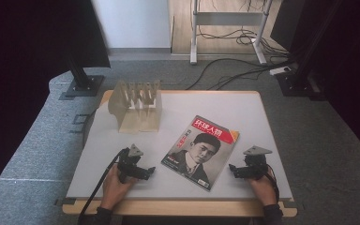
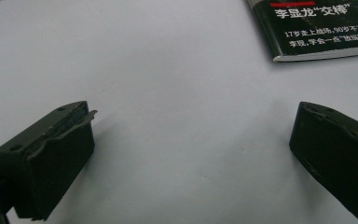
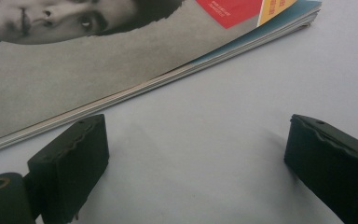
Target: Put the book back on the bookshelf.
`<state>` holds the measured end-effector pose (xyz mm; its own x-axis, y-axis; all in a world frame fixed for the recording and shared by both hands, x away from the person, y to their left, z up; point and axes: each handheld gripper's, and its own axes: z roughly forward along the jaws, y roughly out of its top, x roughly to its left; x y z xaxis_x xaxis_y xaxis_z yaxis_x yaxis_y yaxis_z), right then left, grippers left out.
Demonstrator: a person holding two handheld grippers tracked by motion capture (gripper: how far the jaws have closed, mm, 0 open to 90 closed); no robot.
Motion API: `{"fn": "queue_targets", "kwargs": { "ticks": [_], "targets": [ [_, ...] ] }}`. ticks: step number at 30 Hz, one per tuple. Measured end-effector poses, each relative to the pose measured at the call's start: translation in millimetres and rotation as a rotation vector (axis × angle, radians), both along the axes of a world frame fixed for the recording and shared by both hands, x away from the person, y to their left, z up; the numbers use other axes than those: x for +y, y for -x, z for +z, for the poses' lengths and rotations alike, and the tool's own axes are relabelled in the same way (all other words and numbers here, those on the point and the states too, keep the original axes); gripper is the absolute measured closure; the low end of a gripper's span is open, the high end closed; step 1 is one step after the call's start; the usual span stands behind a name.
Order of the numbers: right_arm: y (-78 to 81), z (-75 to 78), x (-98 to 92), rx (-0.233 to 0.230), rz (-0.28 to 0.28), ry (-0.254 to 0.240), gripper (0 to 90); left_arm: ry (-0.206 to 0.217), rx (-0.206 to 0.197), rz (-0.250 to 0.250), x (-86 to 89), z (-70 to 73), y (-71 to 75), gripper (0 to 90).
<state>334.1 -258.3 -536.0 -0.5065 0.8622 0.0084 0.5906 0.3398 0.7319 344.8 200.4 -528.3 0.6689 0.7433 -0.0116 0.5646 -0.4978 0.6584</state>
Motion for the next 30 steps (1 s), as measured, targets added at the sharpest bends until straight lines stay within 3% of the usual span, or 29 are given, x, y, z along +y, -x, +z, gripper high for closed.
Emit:
{"fn": "queue_targets", "kwargs": {
  "ticks": [20,25,27,30],
  "targets": [
    [-0.1,0.2,0.1,0.001,0.0,0.002,5.5,0.002,0.002,0.0,0.1,0.2,-0.2,0.0],
    [0.0,0.5,0.1,0.001,0.001,0.002,5.8,0.036,0.028,-0.024,1.2,2.9,-4.9,0.0],
    [0.2,0.8,0.2,-0.001,0.003,0.003,6.3,0.049,0.019,-0.03,-0.2,5.4,-7.9,0.0],
    [0.3,1.1,-0.2,-0.002,0.001,-0.003,6.9,0.029,-0.001,-0.041,-5.9,11.9,-13.2,0.0]
  ]
}}
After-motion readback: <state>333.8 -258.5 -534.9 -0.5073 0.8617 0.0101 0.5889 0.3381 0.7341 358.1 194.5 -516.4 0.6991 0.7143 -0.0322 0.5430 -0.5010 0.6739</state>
